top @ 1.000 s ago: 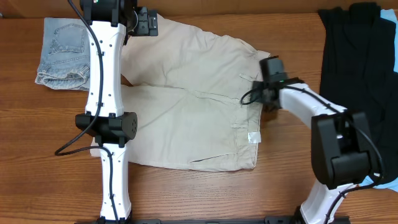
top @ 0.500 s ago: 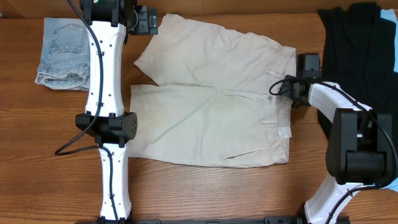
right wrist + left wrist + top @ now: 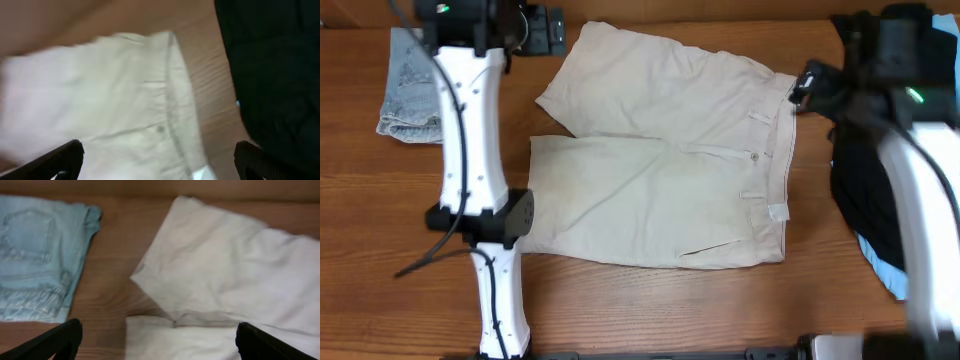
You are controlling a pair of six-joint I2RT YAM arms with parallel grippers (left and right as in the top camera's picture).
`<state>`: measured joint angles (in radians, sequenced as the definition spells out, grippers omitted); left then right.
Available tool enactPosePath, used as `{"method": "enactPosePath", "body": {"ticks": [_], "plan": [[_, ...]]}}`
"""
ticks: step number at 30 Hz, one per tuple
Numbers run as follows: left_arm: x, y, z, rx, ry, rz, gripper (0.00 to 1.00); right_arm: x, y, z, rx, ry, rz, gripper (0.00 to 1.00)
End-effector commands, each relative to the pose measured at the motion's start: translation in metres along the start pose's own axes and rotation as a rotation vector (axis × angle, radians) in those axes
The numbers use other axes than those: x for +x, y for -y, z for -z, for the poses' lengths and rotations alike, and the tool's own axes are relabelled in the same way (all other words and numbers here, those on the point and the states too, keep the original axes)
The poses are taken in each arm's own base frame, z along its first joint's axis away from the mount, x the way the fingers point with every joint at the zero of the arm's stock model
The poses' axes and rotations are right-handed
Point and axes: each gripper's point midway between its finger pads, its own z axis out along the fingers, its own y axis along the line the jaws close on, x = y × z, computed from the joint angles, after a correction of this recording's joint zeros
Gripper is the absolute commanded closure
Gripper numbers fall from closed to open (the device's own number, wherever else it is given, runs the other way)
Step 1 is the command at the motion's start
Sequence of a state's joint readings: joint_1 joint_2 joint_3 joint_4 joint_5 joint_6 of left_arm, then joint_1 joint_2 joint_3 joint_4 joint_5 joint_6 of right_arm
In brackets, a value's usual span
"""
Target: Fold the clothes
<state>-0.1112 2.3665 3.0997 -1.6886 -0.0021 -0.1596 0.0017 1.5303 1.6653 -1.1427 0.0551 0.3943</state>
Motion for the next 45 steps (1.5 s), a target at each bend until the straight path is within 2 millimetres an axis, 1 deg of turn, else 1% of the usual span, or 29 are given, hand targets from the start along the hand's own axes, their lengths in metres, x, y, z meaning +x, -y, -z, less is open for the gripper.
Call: {"method": "enactPosePath", "body": {"ticks": [1,3,4,5,6,8,9,10,12,14,16,18,19,21,22,24,25,27,28,29,30,31,33,36,42,43,44,45], "plan": [[-0.006,0.035,0.074,0.206,0.109,0.005,0.0,0.018,-0.005,0.063,-0.074,0.038,-0.053,0.0],[-0.002,0.035,0.086,0.206,0.113,0.002,0.0,0.032,0.002,0.091,-0.08,0.046,-0.072,0.0],[0.003,0.033,0.093,0.202,0.103,-0.005,0.0,0.041,0.008,0.105,-0.077,0.051,-0.082,0.0],[0.006,0.033,0.095,0.2,0.095,-0.012,0.0,0.046,0.011,0.112,-0.074,0.053,-0.086,0.0],[0.013,0.031,0.099,0.191,0.074,-0.021,0.0,0.056,0.019,0.126,-0.064,0.056,-0.107,0.0],[0.032,0.02,0.104,0.139,0.017,-0.013,0.0,0.073,0.028,0.143,-0.064,0.051,-0.119,0.0],[0.04,0.014,0.105,0.104,-0.008,-0.004,0.0,0.082,0.033,0.149,-0.063,0.046,-0.127,0.0],[0.058,-0.002,0.107,0.022,-0.051,0.031,0.0,0.092,0.039,0.155,-0.059,0.04,-0.158,0.0],[0.085,-0.022,0.109,-0.083,-0.108,0.088,0.0,0.106,0.047,0.161,-0.047,0.022,-0.183,0.0],[0.107,-0.035,0.111,-0.15,-0.147,0.14,0.0,0.117,0.053,0.162,-0.03,-0.003,-0.203,0.0],[0.129,-0.046,0.11,-0.21,-0.167,0.217,0.0,0.129,0.06,0.157,0.003,-0.047,-0.233,0.0],[0.146,-0.051,0.105,-0.232,-0.177,0.29,0.0,0.137,0.064,0.149,0.03,-0.084,-0.247,0.0],[0.154,-0.052,0.1,-0.241,-0.181,0.33,0.0,0.142,0.067,0.143,0.048,-0.102,-0.265,0.0],[0.174,-0.061,0.085,-0.299,-0.187,0.465,0.0,0.152,0.071,0.127,0.084,-0.143,-0.309,0.0],[0.189,-0.07,0.074,-0.363,-0.183,0.588,0.0,0.159,0.07,0.112,0.092,-0.176,-0.354,0.0],[0.21,-0.08,0.056,-0.447,-0.182,0.746,0.0,0.169,0.069,0.095,0.097,-0.215,-0.416,0.0],[0.228,-0.084,0.041,-0.497,-0.199,0.849,0.0,0.178,0.068,0.082,0.101,-0.255,-0.433,0.0],[0.247,-0.085,0.023,-0.53,-0.221,0.929,0.0,0.185,0.069,0.068,0.115,-0.283,-0.433,0.0],[0.268,-0.086,0.001,-0.549,-0.248,0.97,0.0,0.192,0.072,0.054,0.144,-0.314,-0.431,0.0],[0.275,-0.085,-0.008,-0.547,-0.263,0.974,0.0,0.195,0.073,0.05,0.156,-0.327,-0.431,0.0],[0.286,-0.084,-0.021,-0.54,-0.285,0.977,0.0,0.199,0.075,0.043,0.174,-0.345,-0.429,0.0],[0.292,-0.084,-0.028,-0.542,-0.296,0.977,0.0,0.201,0.076,0.04,0.183,-0.353,-0.428,0.0],[0.31,-0.083,-0.05,-0.541,-0.326,0.979,0.0,0.203,0.081,0.033,0.218,-0.365,-0.418,0.0],[0.323,-0.082,-0.068,-0.518,-0.33,0.99,0.0,0.201,0.082,0.028,0.226,-0.369,-0.35,0.0],[0.336,-0.084,-0.089,-0.498,-0.281,1.059,0.0,0.203,0.083,0.022,0.239,-0.4,-0.308,0.0],[0.342,-0.084,-0.094,-0.494,-0.275,1.08,0.0,0.204,0.083,0.021,0.245,-0.408,-0.307,0.0],[0.355,-0.082,-0.1,-0.487,-0.293,1.122,0.01,0.205,0.084,0.019,0.253,-0.418,-0.306,0.0],[0.362,-0.08,-0.102,-0.482,-0.304,1.147,0.01,0.206,0.084,0.018,0.258,-0.424,-0.306,0.0]]}}
